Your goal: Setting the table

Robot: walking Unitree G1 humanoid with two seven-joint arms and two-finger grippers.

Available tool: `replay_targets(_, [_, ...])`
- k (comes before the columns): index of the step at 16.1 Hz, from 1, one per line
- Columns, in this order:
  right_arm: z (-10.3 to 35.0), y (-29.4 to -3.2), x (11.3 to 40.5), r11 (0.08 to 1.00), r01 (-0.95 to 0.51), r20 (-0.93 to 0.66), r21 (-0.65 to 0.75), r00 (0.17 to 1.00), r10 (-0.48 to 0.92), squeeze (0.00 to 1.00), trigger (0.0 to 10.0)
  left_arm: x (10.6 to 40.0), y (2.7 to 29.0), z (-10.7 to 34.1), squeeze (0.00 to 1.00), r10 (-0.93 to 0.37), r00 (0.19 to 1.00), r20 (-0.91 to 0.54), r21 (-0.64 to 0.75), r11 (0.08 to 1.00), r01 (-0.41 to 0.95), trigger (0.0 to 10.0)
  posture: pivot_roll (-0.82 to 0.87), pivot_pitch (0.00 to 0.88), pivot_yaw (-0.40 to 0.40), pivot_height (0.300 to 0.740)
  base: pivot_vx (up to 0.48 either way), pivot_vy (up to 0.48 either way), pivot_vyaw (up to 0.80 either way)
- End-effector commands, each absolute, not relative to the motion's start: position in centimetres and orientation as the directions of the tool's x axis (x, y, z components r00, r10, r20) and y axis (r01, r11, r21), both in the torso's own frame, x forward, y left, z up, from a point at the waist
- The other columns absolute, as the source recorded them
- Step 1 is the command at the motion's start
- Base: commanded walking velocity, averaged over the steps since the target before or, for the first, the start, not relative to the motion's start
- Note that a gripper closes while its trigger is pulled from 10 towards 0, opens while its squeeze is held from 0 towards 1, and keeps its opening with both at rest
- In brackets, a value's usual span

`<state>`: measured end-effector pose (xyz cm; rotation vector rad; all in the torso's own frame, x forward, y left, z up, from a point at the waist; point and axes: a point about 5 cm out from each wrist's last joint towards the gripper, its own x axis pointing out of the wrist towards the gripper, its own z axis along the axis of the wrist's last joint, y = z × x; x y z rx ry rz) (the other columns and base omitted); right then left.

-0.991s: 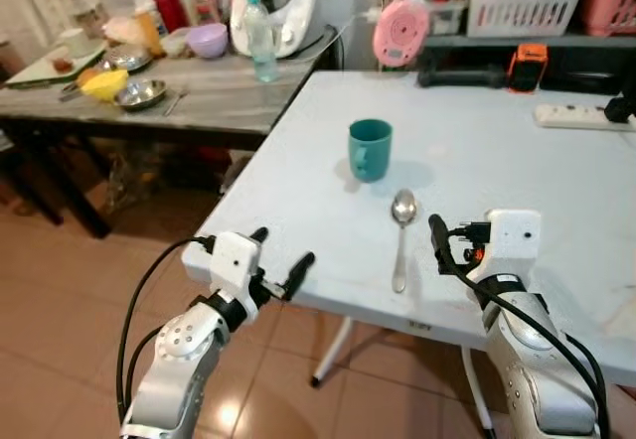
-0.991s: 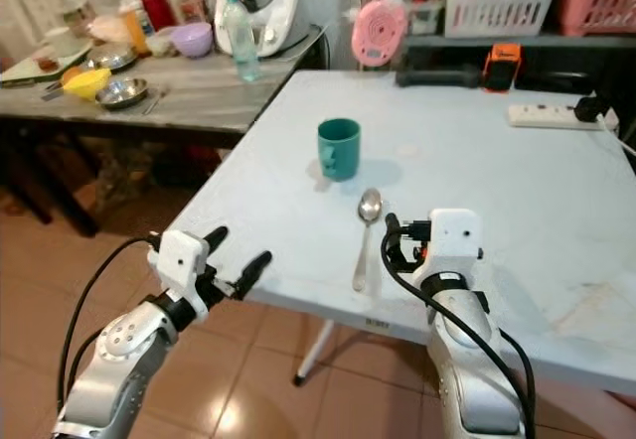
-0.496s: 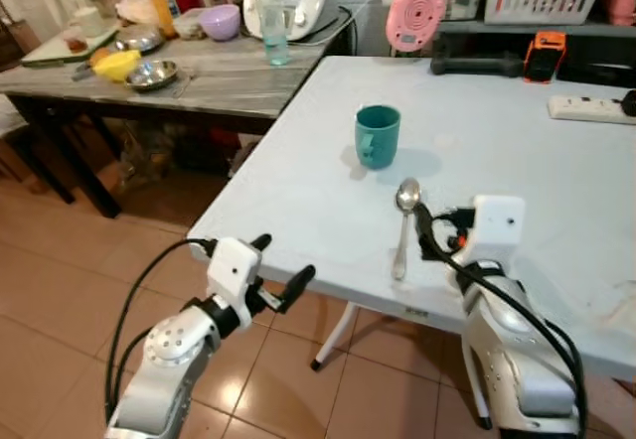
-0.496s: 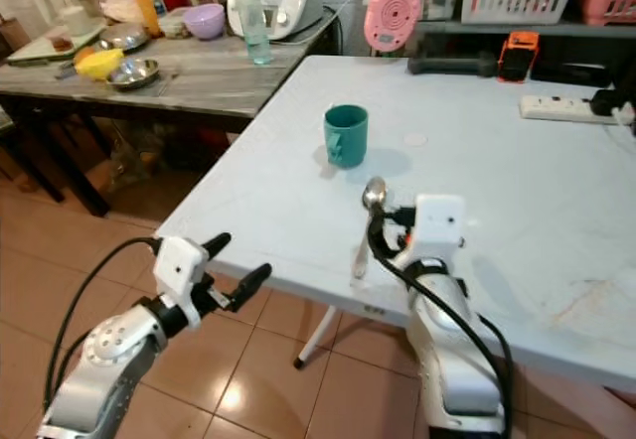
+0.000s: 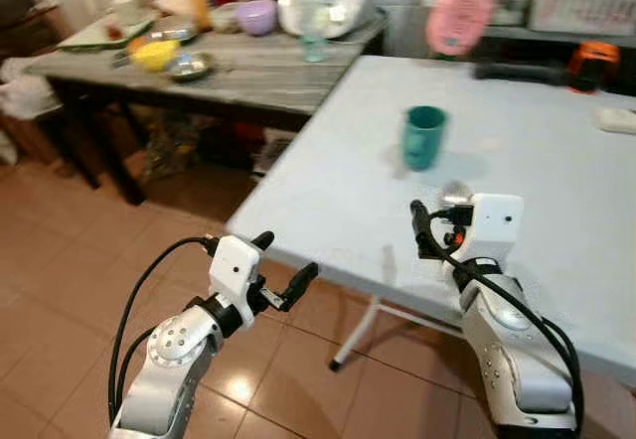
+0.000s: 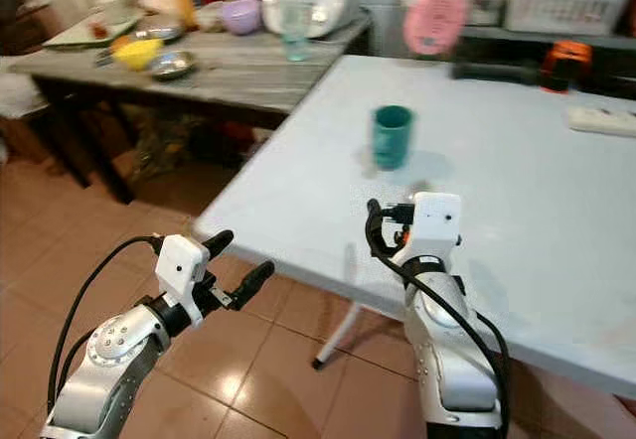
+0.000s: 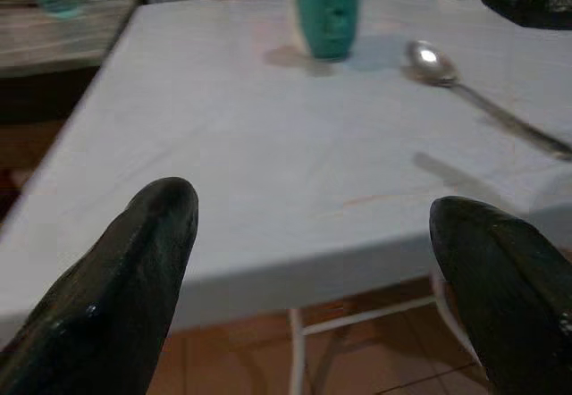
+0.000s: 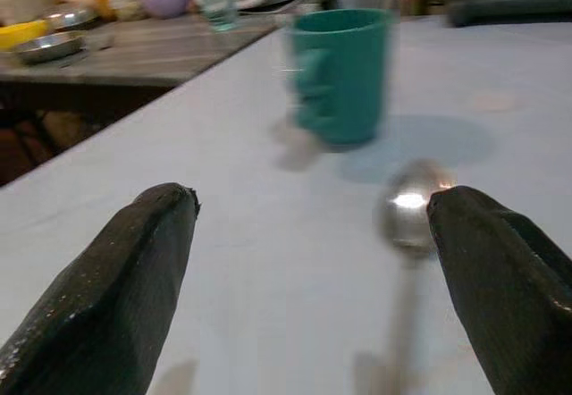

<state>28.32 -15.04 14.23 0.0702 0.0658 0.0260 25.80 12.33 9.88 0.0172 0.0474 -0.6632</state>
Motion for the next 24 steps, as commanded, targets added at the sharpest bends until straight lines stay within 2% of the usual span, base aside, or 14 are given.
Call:
replay_targets(1, [14.6, -14.6, 28.6, 0.996, -0.041, -0.051, 0.074, 0.998, 0.045, 0.0, 10.0, 26.1, 13.0, 10.0, 0.0, -0.594, 0.802, -0.063, 0.021, 0.803, 0.596, 10.0, -0.1, 0.007, 0.097, 0.74, 0.0, 0.0, 0.0])
replay_targets(9, [14.4, -15.1, 28.7, 0.998, 0.004, -0.059, 0.067, 0.998, 0.0, 0.0, 10.0, 25.8, 12.5, 10.0, 0.0, -0.61, 0.79, -0.055, 0.019, 0.791, 0.612, 10.0, -0.09, 0.003, 0.092, 0.74, 0.0, 0.0, 0.0])
replay_targets(14, [14.4, -15.4, 28.7, 0.998, 0.027, -0.066, 0.063, 0.998, -0.022, 0.0, 10.0, 26.0, 12.2, 10.2, 0.0, -0.615, 0.787, -0.046, 0.025, 0.787, 0.616, 10.0, -0.09, 0.003, 0.094, 0.74, 0.0, 0.0, -0.69])
replay_targets(18, [14.0, -16.0, 28.7, 0.994, 0.071, -0.084, 0.077, 0.994, -0.065, 0.0, 10.0, 26.2, 12.4, 10.3, 0.0, -0.658, 0.75, -0.069, 0.033, 0.75, 0.661, 10.0, -0.09, 0.016, 0.096, 0.74, 0.0, 0.0, -0.73])
replay_targets(20, [14.1, -16.3, 29.1, 0.994, 0.093, -0.088, 0.065, 0.992, -0.087, 0.0, 10.0, 25.9, 12.5, 10.0, 0.0, -0.709, 0.698, -0.104, 0.031, 0.699, 0.714, 10.0, -0.1, 0.024, 0.097, 0.74, 0.0, 0.0, 0.0])
replay_targets(24, [14.1, -16.3, 29.1, 0.994, 0.093, -0.088, 0.065, 0.992, -0.087, 0.0, 10.0, 25.9, 12.5, 10.0, 0.0, -0.709, 0.698, -0.104, 0.031, 0.699, 0.714, 10.0, -0.1, 0.024, 0.097, 0.74, 0.0, 0.0, 0.0])
